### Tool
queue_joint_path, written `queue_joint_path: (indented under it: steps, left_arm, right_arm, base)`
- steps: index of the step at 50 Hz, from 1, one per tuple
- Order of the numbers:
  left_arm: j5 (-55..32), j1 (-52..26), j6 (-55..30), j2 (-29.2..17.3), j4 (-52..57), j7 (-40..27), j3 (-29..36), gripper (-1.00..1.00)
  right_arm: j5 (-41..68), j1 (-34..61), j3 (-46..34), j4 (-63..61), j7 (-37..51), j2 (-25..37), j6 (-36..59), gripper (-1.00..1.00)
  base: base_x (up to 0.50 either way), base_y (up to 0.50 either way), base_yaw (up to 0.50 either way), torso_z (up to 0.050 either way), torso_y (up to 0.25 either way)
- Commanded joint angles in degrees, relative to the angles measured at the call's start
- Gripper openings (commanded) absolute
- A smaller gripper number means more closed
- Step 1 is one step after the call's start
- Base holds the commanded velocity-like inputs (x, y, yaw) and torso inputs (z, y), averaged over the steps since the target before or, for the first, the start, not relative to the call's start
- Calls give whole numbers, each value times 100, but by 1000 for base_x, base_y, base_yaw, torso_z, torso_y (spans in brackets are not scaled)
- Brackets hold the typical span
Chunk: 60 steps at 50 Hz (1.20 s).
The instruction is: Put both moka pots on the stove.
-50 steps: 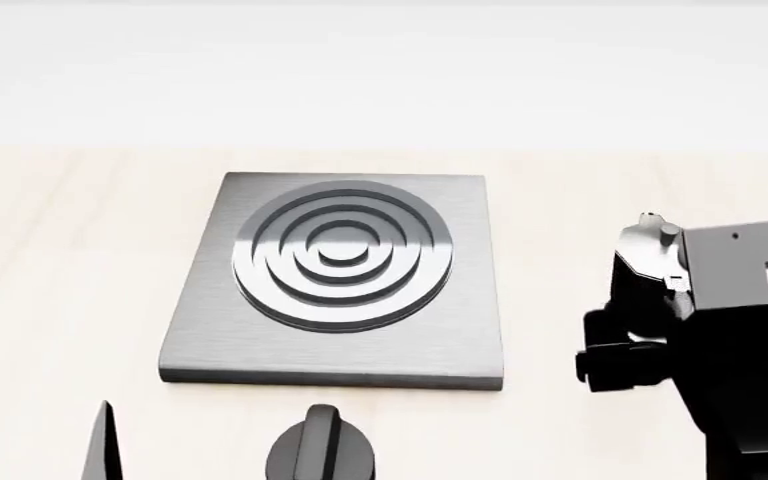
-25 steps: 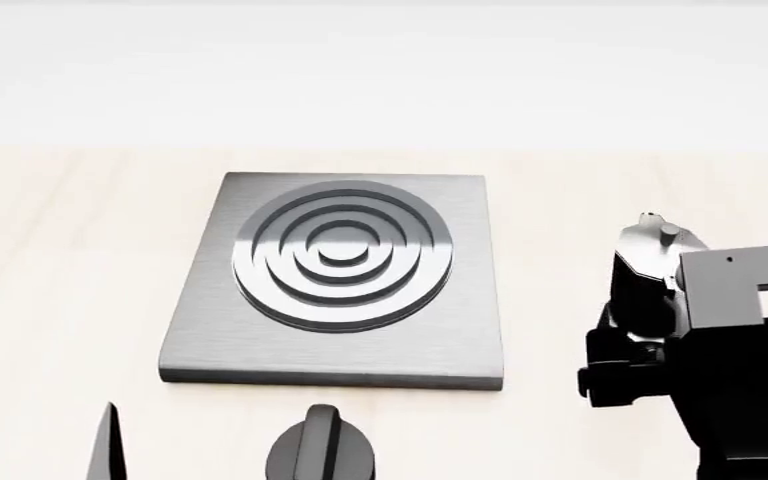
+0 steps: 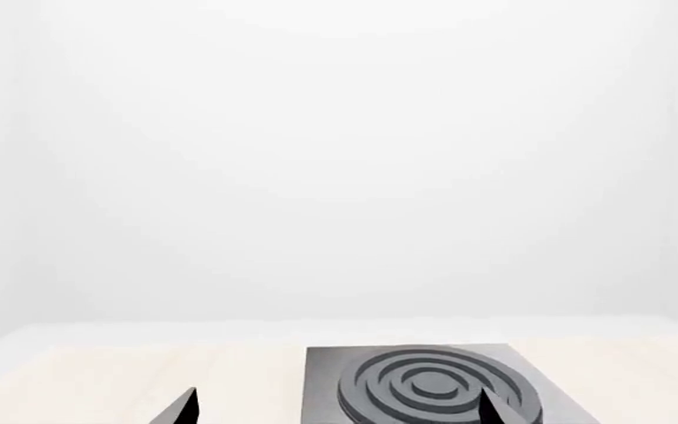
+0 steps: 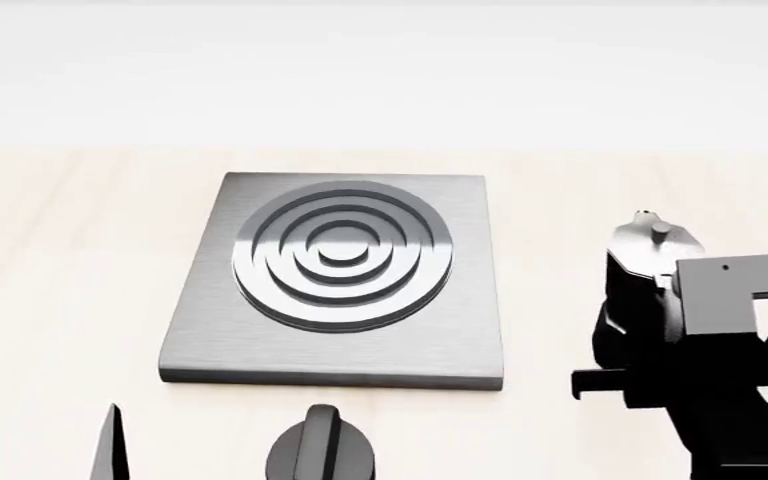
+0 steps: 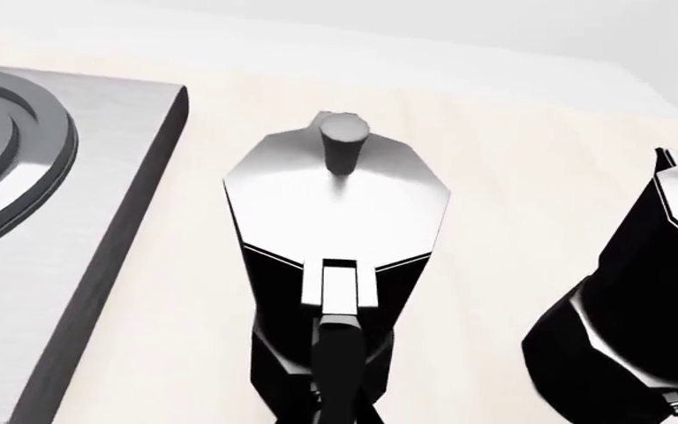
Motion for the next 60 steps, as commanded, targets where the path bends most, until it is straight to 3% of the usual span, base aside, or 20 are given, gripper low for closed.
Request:
queue_joint_path:
  steps: [1, 8, 9, 16, 26, 36, 44, 60]
  left_arm:
    - [-16, -14, 12, -7, -32, -15, 21, 100]
    - [-41, -11, 31, -18, -24, -22, 21, 100]
    - [-32, -11, 27, -20, -21, -25, 30, 100]
    - [-38, -14, 32, -31, -23, -39, 34, 100]
    - [-70, -15, 40, -53, -12, -49, 35, 100]
    - [-84, -36, -22, -76, 27, -72, 53, 100]
    - [-76, -45, -24, -84, 17, -79, 82, 100]
    - [-137, -30, 3, -118, 35, -96, 73, 100]
  right_arm:
    - [-139, -30, -9, 18, 13, -31, -130, -100]
    - [-42, -140, 144, -531, 102, -9, -294, -100]
    - [-214, -222, 109, -667, 165, 5, -795, -100]
    - [-575, -317, 82, -849, 399, -8, -1768, -100]
    - [-523, -213, -64, -1320, 303, -21, -1473, -100]
    - [-441, 697, -273, -895, -2, -413, -1333, -100]
    - [-504, 1742, -489, 671, -410, -1009, -1788, -100]
    - [-474, 2876, -704, 3144, -1141, -2193, -2999, -100]
  base:
    - [11, 0, 0, 0, 0]
    - [0, 0, 0, 0, 0]
    - [0, 0, 0, 0, 0]
    - [0, 0, 0, 0, 0]
    - [0, 0, 0, 0, 1]
    - [0, 0, 0, 0, 1]
    - [0, 0, 0, 0, 1]
    - [0, 0, 0, 0, 1]
